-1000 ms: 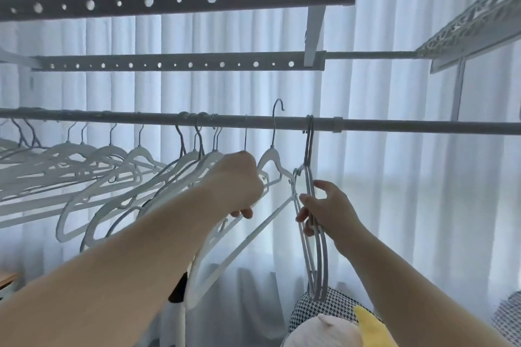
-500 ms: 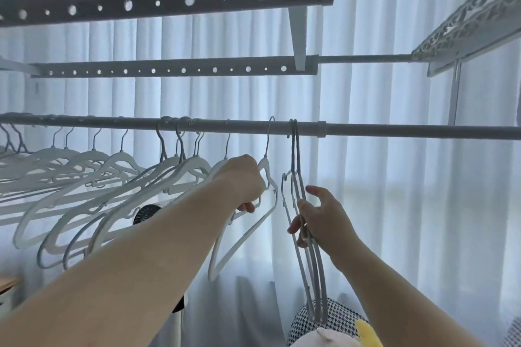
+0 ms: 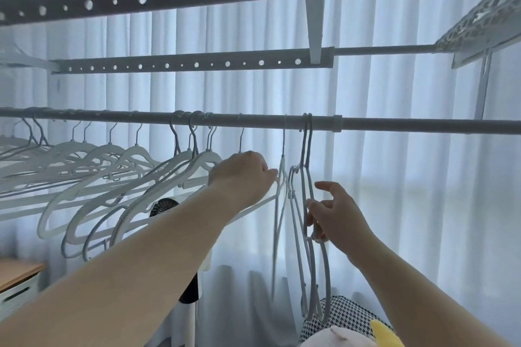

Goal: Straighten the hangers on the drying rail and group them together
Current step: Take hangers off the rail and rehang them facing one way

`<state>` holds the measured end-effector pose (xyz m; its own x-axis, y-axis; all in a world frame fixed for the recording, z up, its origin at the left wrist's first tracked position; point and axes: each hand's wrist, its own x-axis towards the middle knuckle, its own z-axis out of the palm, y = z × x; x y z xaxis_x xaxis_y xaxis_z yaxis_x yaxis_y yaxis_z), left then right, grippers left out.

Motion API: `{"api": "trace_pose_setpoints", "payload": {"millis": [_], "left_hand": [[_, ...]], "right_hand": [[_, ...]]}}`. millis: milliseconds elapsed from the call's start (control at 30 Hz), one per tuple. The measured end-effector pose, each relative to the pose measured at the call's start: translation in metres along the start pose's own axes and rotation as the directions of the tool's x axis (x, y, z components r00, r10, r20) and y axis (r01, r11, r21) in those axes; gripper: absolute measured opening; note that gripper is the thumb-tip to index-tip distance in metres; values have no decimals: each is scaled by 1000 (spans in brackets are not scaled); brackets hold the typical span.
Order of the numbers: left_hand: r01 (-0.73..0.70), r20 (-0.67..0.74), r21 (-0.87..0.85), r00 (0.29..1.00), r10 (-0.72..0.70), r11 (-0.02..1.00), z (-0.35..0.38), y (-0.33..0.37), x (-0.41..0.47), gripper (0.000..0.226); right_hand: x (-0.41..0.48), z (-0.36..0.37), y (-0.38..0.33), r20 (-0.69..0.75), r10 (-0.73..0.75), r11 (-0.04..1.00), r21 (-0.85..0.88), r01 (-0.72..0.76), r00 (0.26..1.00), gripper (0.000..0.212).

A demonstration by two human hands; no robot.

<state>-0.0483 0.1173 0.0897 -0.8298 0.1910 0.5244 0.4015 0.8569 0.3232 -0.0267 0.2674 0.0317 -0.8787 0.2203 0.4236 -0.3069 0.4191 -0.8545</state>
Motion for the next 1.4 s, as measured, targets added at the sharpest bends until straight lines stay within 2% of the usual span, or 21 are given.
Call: {"api": "trace_pose_setpoints", "payload": {"millis": [67, 133, 267, 367, 433, 500, 600, 667, 767, 967, 1100, 1400], "left_hand": [[-31, -166, 39, 985, 37, 999, -4, -13, -9, 28], [-28, -260, 83, 964, 49, 996, -6, -33, -17, 28], [47, -256, 66, 966, -29, 997, -3, -67, -32, 37], [109, -162, 15, 981, -105, 994, 1, -80, -35, 41], [135, -86, 33, 988, -132, 990, 3, -86, -34, 42], [152, -42, 43, 988, -150, 987, 3, -93, -32, 42], [148, 38, 49, 988, -150, 988, 1, -101, -31, 31], [127, 75, 84, 988, -134, 988, -1, -104, -31, 23], [119, 55, 120, 990, -127, 986, -2, -106, -31, 22], [157, -81, 54, 985, -152, 986, -5, -112, -17, 28], [123, -157, 111, 982, -105, 986, -4, -111, 0, 26], [153, -66, 275, 988, -140, 949, 23, -108, 12, 17]], "right_hand": [[2, -1, 1, -27, -15, 1000, -26, 14, 1000, 37], [5, -1, 1, -85, -53, 994, -105, 44, 995, 39], [15, -2, -9, -238, -243, 928, -339, 154, 940, 42], [30, -1, -32, -280, -421, 831, -499, 244, 862, 35], [43, 0, -50, -233, -547, 711, -636, 299, 804, 32], [59, 3, -65, -126, -628, 574, -741, 348, 768, 33], [84, 9, -76, 51, -600, 402, -843, 356, 798, 41], [98, 13, -78, 106, -519, 349, -880, 323, 848, 45], [109, 18, -77, 92, -451, 354, -895, 273, 888, 40], [113, 24, -70, 49, -530, 405, -862, 303, 847, 34], [114, 22, -70, 56, -530, 417, -851, 318, 846, 34], [113, 18, -72, 83, -519, 418, -844, 337, 851, 35]]}}
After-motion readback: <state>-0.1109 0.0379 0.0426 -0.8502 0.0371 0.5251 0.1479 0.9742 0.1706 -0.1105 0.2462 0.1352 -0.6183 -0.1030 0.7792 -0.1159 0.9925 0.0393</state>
